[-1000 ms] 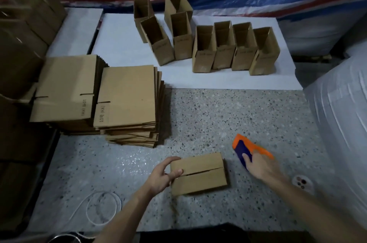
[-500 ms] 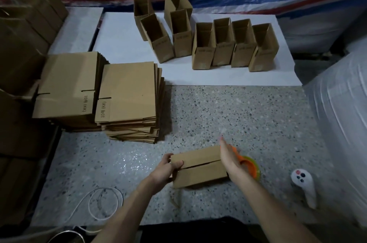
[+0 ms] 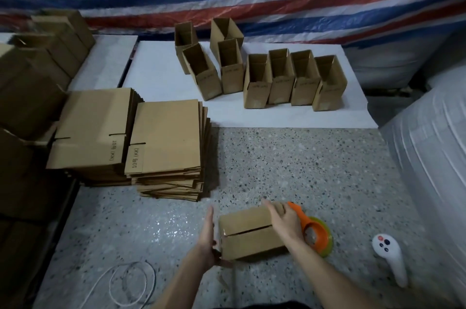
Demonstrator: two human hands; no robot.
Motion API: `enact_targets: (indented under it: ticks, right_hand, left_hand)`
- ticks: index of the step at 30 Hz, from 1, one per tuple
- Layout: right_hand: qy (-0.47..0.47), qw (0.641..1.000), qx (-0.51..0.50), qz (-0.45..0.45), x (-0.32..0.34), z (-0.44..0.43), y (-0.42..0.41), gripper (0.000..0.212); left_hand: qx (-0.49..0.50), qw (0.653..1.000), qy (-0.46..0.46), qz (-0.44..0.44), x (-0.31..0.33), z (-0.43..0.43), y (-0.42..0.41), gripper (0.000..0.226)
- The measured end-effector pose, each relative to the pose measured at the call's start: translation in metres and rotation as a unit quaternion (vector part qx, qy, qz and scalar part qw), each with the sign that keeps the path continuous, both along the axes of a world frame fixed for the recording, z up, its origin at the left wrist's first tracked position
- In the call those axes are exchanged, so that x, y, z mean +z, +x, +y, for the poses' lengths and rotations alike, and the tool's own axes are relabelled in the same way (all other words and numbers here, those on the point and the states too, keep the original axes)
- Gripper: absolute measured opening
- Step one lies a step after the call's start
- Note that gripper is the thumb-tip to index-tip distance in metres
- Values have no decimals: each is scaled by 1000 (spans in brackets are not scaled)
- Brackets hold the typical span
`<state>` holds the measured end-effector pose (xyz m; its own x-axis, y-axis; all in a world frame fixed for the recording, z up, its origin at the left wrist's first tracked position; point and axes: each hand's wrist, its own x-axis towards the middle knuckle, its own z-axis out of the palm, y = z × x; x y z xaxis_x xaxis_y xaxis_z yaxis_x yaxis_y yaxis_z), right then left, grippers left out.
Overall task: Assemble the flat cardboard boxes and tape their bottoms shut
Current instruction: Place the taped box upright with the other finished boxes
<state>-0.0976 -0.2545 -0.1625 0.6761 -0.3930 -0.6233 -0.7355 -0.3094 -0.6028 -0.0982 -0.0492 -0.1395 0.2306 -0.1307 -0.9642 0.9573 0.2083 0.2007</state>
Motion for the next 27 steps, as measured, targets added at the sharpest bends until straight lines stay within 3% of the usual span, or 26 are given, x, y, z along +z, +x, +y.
enact_targets:
  ticks: [2,4,8,11,14,18,27]
  right_hand:
    - [28,999,-13,-43,0,-6,-1,23]
    - [74,993,-16,-96,3,-13,-3,10]
    - [149,980,-1,-131,7,-25,4,45]
    - [107,983,79,-125,13,-21,16,62]
    - [154,971,123,-133,7,-3,30,87]
    - [139,970,124,-156,-16,14,52,108]
    - [89,974,89,-188,-68,33,141,83]
  left_hand:
    - [42,996,-45,57,2,13,8,77]
    - [45,996,-59,47,3,21,14,85]
    - [-30,988,24,-151,17,14,33,97]
    - [-53,922,124,-363,22,-3,43,108]
    - [-106,858,151,-480,10,-17,46,85]
    - [-105,857,176,-473,-21,-20,55,66]
    - [-43,862,220,-454,-61,-36,125,69]
